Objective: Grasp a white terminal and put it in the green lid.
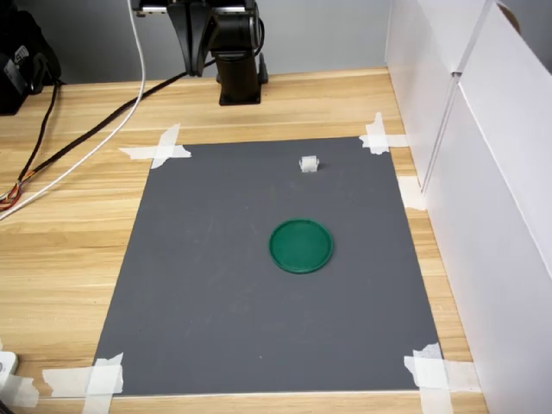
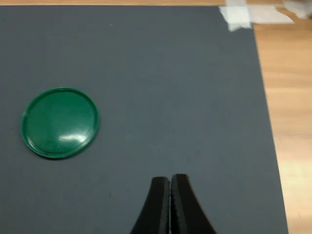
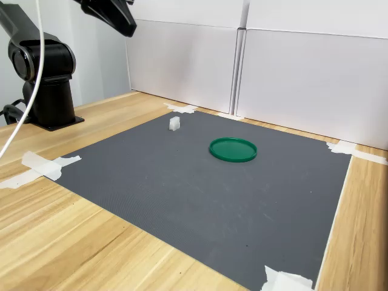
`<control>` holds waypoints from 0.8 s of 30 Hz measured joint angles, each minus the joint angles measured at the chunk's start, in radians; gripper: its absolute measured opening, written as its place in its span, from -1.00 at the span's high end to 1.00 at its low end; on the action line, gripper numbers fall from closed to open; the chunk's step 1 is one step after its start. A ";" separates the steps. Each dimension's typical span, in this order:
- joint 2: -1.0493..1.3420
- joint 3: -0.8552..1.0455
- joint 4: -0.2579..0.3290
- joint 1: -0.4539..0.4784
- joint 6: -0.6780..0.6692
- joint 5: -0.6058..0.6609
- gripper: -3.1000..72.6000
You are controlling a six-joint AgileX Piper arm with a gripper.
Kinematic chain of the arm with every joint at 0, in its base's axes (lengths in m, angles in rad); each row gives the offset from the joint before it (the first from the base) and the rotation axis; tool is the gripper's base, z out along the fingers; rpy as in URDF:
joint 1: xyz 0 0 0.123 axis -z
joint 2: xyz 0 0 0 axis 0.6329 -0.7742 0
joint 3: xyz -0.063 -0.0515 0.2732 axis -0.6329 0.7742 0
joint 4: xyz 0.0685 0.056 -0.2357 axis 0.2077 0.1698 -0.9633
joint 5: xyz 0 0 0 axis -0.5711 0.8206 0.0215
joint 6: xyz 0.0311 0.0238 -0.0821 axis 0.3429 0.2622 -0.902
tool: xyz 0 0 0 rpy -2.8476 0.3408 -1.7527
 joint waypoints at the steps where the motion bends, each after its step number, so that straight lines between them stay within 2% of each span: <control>1: -0.032 -0.026 0.027 0.000 -0.043 0.000 0.97; 5: -0.142 -0.116 0.147 -0.013 -0.245 0.016 0.97; 8: -0.207 -0.172 0.178 -0.079 -0.380 0.054 0.97; 12: -0.277 -0.204 0.157 -0.191 -0.459 0.092 0.97; 24: -0.350 -0.205 0.054 -0.484 -0.497 0.135 0.97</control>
